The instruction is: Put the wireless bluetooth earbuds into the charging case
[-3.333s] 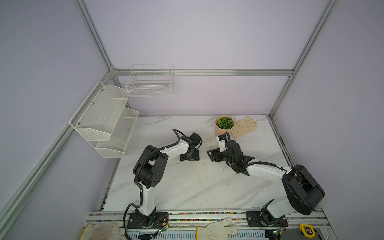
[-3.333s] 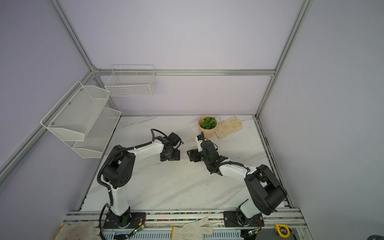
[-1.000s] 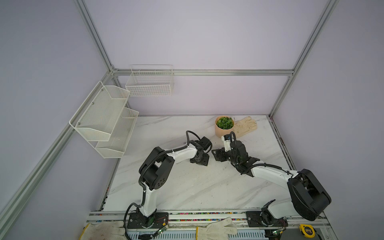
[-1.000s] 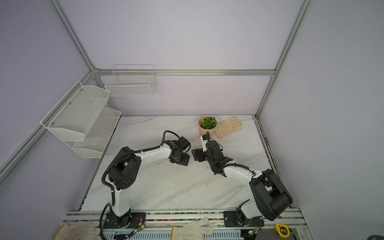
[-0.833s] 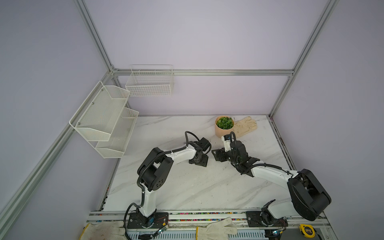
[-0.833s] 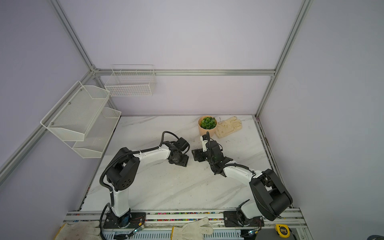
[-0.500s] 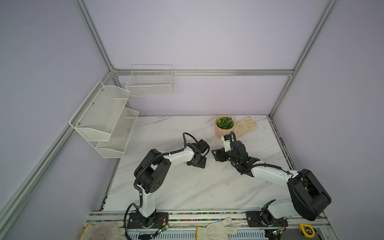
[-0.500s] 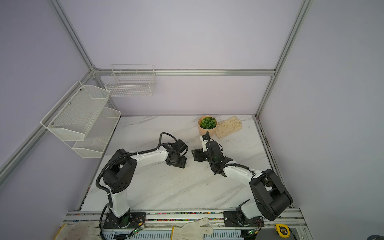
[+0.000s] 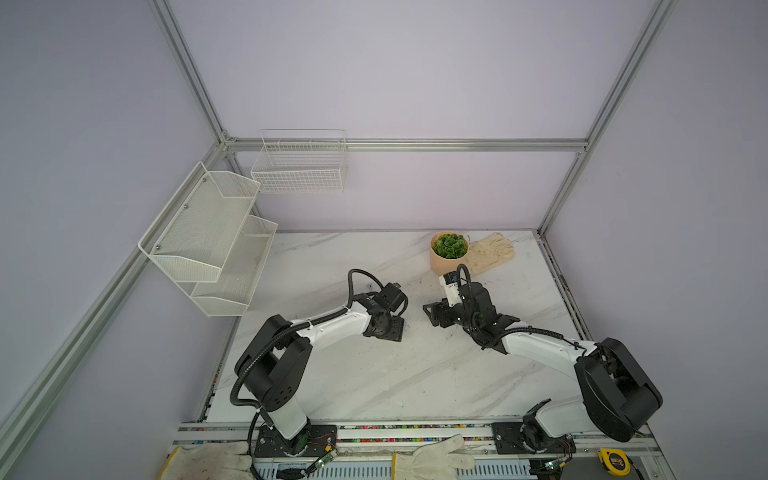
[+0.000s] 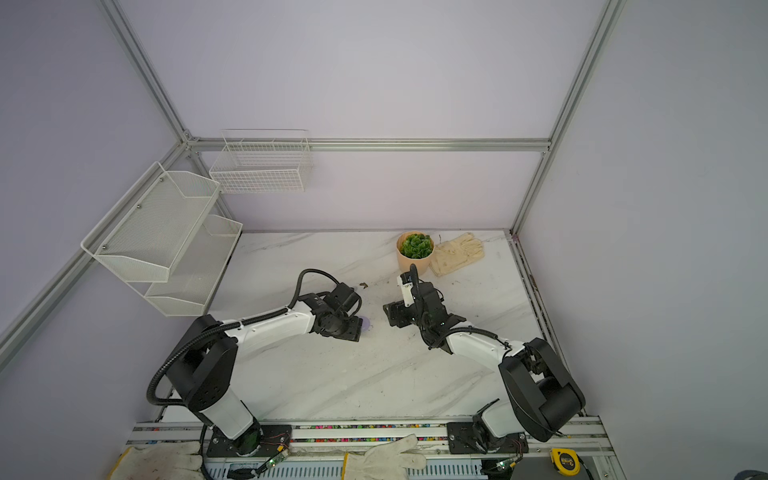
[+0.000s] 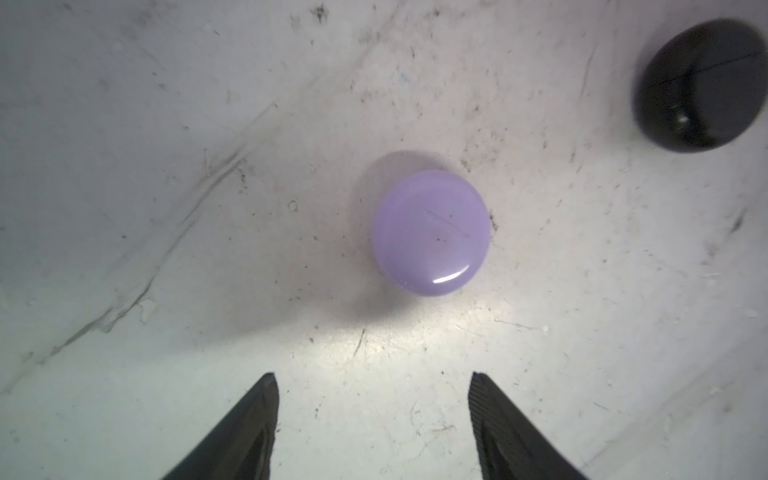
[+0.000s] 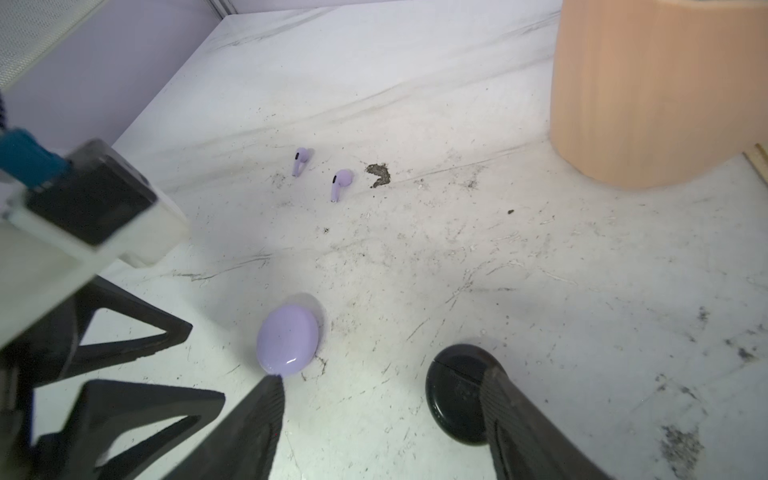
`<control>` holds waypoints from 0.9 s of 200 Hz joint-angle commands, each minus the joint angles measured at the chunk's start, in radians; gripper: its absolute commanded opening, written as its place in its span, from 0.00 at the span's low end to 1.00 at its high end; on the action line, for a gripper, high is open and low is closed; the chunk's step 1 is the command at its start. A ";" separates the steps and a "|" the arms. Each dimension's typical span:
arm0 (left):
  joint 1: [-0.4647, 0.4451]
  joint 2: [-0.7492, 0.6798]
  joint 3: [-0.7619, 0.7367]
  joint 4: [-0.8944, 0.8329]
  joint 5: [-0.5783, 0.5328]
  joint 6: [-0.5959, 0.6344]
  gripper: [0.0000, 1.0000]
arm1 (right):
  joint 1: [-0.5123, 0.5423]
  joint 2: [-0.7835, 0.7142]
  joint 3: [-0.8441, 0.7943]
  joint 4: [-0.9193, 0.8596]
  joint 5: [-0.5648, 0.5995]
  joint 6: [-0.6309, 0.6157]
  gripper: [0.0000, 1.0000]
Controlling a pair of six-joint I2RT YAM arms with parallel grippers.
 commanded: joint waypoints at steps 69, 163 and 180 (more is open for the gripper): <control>0.250 -0.135 -0.200 0.254 0.306 -0.089 0.85 | 0.075 0.103 0.095 -0.073 -0.045 -0.070 0.73; 0.392 -0.164 -0.315 0.367 0.489 -0.121 0.89 | 0.306 0.294 0.169 -0.026 0.172 -0.176 0.76; 0.403 -0.159 -0.325 0.380 0.511 -0.123 0.90 | 0.309 0.326 0.182 -0.021 0.191 -0.183 0.77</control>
